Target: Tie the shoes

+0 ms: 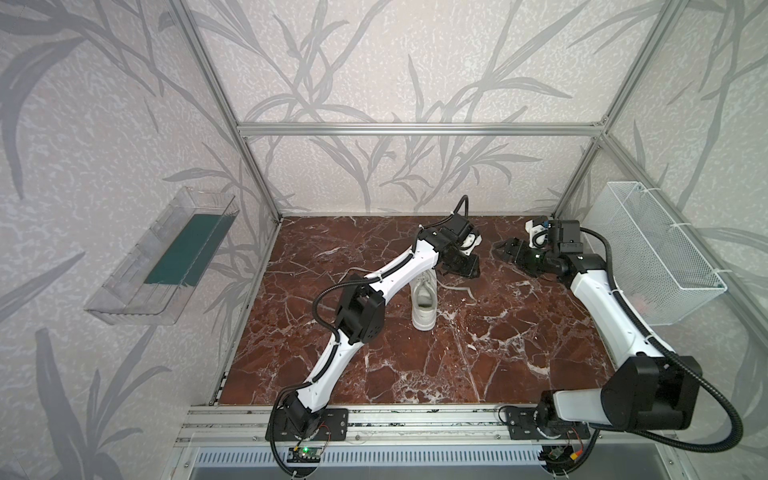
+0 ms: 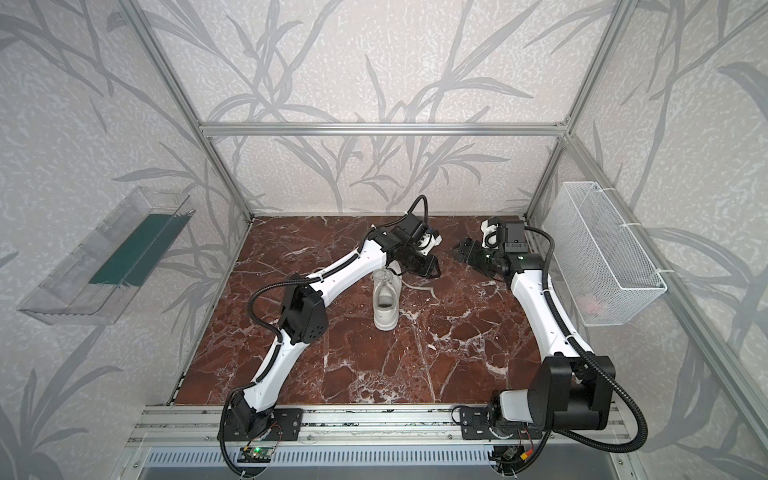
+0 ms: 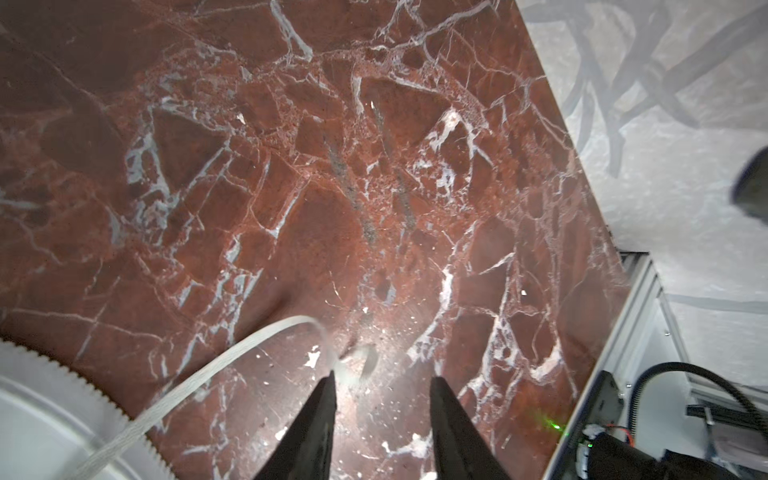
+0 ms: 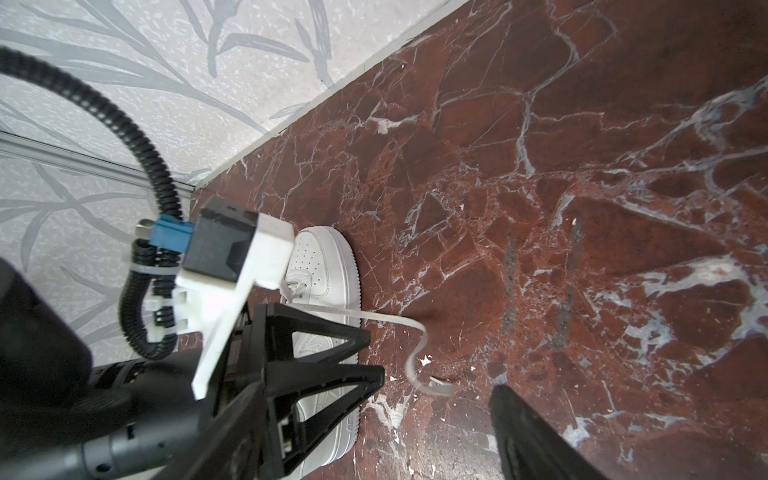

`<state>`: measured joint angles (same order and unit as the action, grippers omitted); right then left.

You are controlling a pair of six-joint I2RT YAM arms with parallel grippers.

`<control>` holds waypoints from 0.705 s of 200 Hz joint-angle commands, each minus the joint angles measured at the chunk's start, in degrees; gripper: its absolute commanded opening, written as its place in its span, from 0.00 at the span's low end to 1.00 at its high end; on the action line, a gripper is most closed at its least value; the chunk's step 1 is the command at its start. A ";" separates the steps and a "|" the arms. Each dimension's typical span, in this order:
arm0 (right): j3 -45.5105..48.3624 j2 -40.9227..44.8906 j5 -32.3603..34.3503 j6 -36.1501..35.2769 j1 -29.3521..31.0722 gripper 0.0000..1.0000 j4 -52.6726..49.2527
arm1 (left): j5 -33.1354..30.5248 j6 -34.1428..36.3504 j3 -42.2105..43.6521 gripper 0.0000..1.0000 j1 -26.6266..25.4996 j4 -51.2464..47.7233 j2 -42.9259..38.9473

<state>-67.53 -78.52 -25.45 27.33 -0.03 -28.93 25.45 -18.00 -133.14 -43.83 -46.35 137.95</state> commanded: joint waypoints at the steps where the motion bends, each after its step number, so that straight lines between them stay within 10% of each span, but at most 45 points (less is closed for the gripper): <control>1: 0.29 1.88 0.70 -0.97 -0.49 0.85 -2.11 | -1.34 1.38 -3.44 0.46 -0.37 -1.03 -0.90; 141: -4.51 -11.12 13.30 -10.30 5.75 0.74 -20.68 | -7.32 3.94 -1.58 0.50 7.46 -3.90 -10.04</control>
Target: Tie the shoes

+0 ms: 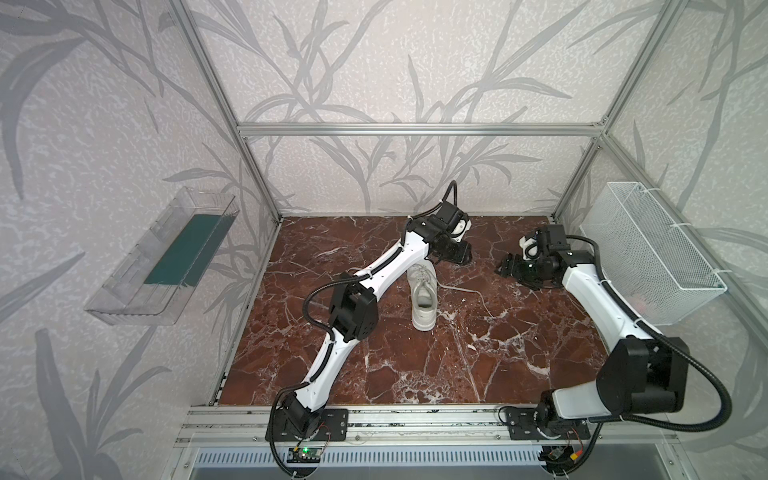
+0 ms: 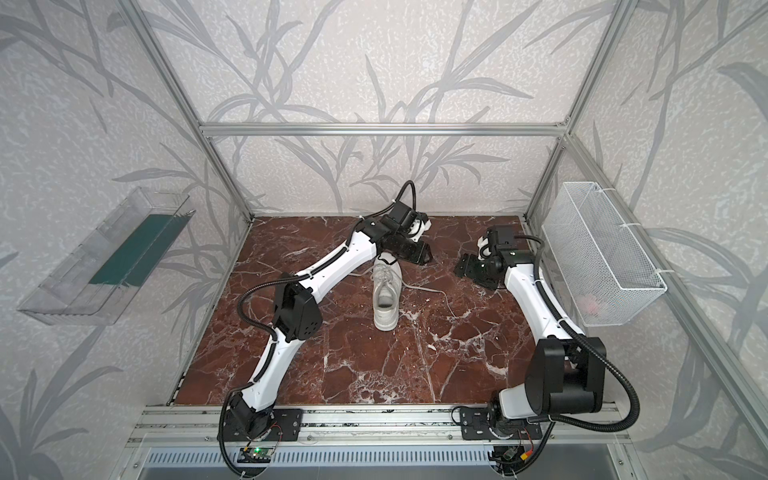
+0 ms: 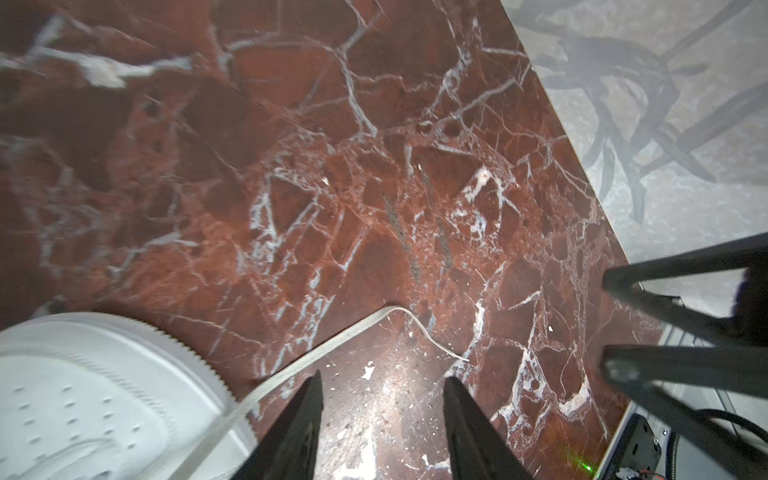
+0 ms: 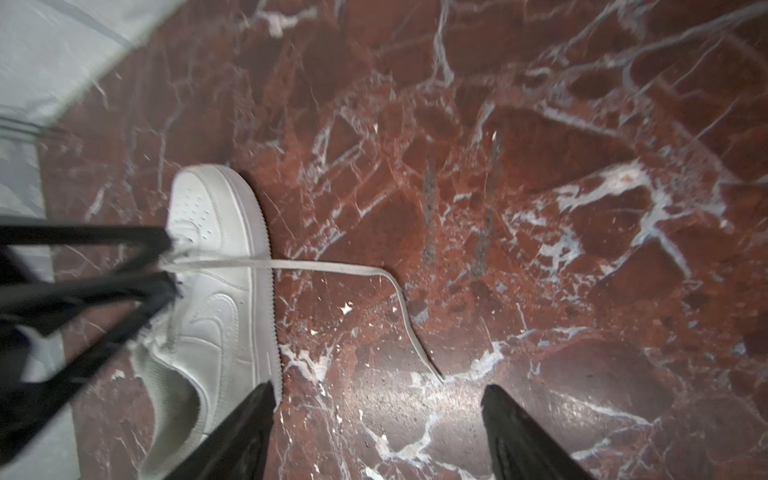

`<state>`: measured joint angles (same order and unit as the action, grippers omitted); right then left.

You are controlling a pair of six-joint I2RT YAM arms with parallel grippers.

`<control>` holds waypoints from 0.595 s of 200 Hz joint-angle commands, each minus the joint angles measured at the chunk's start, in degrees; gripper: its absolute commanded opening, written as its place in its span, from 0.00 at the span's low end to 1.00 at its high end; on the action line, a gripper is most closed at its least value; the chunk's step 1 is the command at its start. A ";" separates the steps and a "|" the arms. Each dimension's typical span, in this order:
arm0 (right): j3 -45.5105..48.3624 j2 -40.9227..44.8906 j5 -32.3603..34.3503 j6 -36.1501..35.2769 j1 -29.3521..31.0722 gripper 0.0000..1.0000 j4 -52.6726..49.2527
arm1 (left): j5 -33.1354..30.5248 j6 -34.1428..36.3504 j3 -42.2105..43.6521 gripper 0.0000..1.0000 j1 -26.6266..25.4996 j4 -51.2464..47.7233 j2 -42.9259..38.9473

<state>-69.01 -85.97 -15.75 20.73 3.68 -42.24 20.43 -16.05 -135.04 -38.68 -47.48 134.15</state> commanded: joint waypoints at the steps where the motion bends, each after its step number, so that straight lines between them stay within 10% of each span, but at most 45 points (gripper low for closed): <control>1: -3.13 -3.89 3.61 -3.73 2.08 0.74 -7.53 | -2.35 2.04 0.45 0.50 2.43 -2.86 -6.38; 119: -0.95 -15.97 7.94 -5.63 7.41 0.41 -7.72 | -1.88 0.51 25.26 0.50 9.40 5.69 -20.85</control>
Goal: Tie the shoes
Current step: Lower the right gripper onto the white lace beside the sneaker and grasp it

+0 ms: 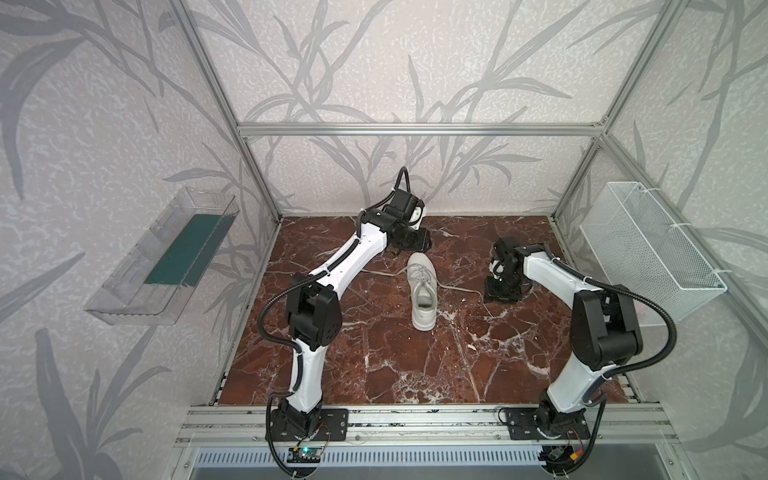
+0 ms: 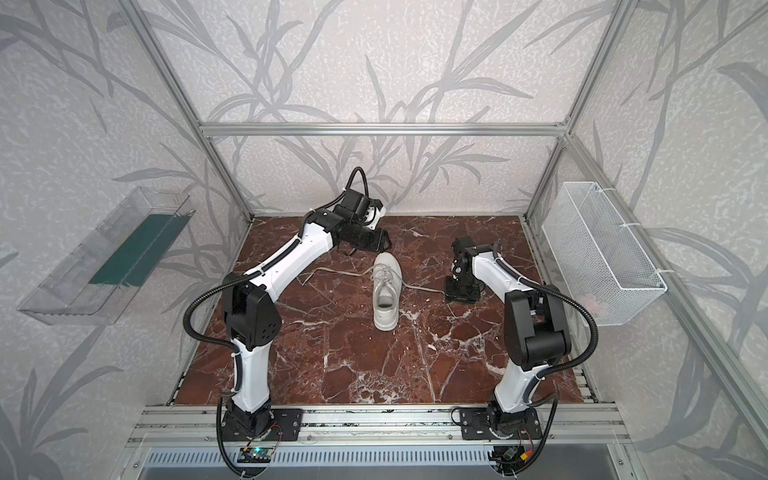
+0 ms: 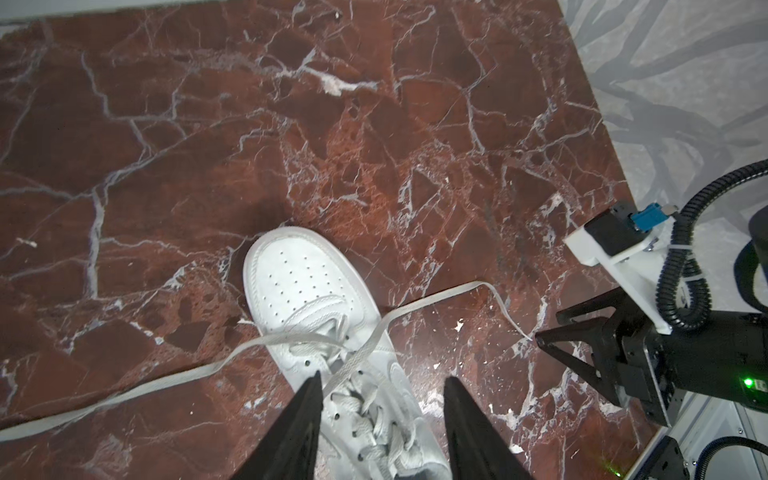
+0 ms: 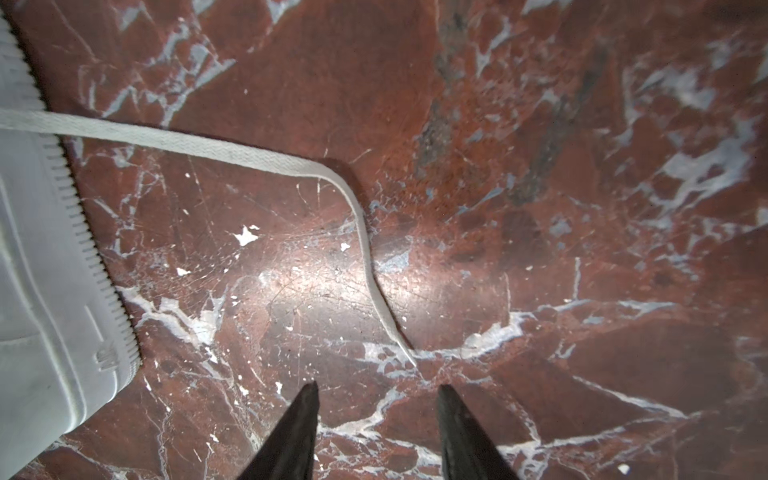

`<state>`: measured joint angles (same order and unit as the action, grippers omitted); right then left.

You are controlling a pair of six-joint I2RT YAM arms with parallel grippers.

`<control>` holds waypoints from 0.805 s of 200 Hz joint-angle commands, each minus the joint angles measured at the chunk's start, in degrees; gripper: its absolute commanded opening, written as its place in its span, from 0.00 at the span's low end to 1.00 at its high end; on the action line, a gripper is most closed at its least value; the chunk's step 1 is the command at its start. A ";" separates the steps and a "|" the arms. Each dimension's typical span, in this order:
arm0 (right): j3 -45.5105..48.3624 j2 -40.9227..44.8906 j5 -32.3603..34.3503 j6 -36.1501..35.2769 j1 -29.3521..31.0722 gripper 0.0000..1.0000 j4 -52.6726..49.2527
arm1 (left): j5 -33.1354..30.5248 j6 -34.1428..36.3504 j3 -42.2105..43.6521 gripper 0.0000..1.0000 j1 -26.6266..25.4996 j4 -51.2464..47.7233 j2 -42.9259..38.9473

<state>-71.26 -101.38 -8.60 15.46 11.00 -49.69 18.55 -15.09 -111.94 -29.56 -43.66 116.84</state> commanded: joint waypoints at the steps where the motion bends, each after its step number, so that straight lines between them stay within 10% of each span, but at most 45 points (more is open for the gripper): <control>1: 1.34 -0.56 0.74 -0.40 0.08 0.41 -0.16 | 0.00 -0.50 2.25 0.50 0.25 1.89 -3.59; 161: 2.45 -7.15 2.33 -0.43 1.72 0.15 2.71 | 0.43 -1.78 5.23 0.49 0.36 2.75 -4.62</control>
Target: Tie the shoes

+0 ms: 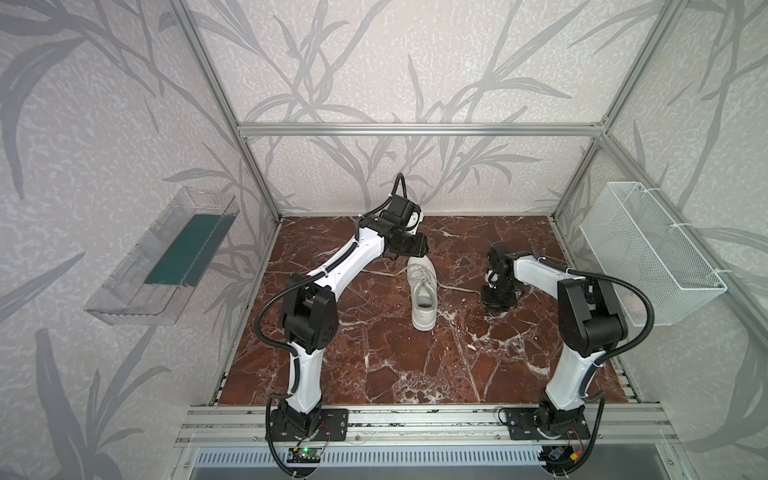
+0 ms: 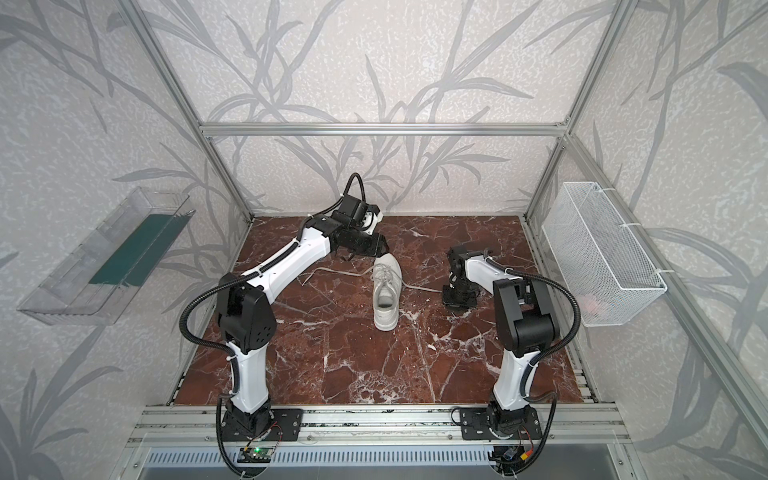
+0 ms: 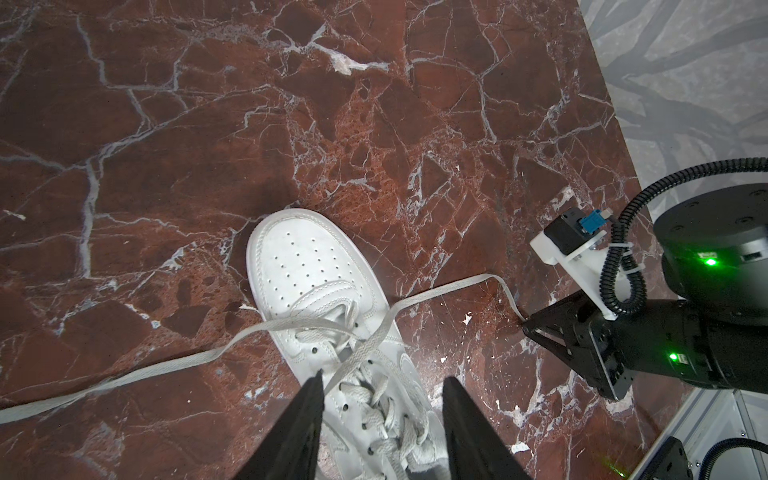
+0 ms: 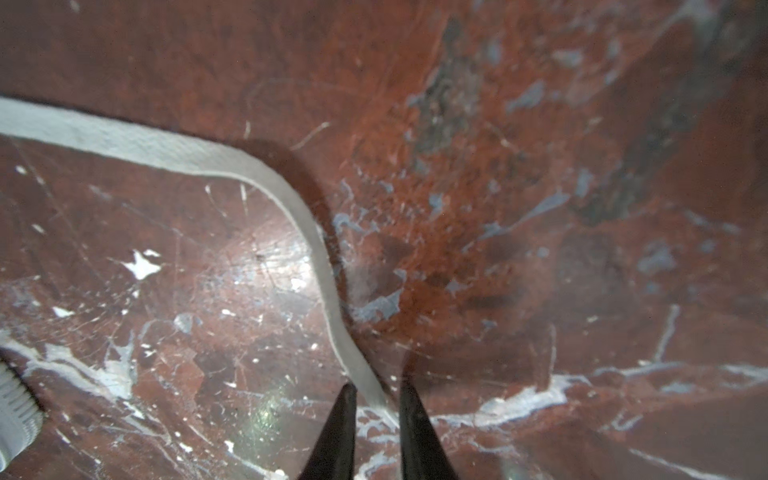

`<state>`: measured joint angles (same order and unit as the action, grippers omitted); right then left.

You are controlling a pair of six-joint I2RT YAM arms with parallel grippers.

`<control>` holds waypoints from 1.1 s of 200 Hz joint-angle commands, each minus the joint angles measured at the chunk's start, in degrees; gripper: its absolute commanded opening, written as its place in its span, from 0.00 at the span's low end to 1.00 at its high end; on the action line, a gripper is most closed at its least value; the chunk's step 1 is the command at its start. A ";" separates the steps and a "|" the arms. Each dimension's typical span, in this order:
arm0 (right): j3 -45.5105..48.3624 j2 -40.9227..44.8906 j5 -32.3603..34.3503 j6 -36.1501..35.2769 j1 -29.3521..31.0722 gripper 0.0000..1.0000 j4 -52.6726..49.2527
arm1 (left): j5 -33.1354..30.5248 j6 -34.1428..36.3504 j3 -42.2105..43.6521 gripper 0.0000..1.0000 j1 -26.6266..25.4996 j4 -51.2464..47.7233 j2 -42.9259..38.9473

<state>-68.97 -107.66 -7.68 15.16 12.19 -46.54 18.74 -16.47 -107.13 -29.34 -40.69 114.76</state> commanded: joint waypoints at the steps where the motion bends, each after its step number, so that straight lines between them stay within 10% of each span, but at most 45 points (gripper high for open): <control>1: 0.15 -0.84 1.43 -0.08 0.55 0.15 -0.50 | 0.24 -0.41 0.43 0.49 0.11 -0.24 -2.58; 69: 1.01 3.35 -8.51 4.30 0.47 0.00 2.61 | 0.61 -0.41 1.30 0.47 0.15 -1.08 -3.57; 220: 9.55 2.61 -35.70 51.67 5.28 0.00 54.84 | 1.60 -1.55 9.12 0.43 -0.11 0.22 -7.23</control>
<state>-60.97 -102.17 -39.27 56.31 16.49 -4.69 19.73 -17.56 -98.91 -29.34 -40.27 110.59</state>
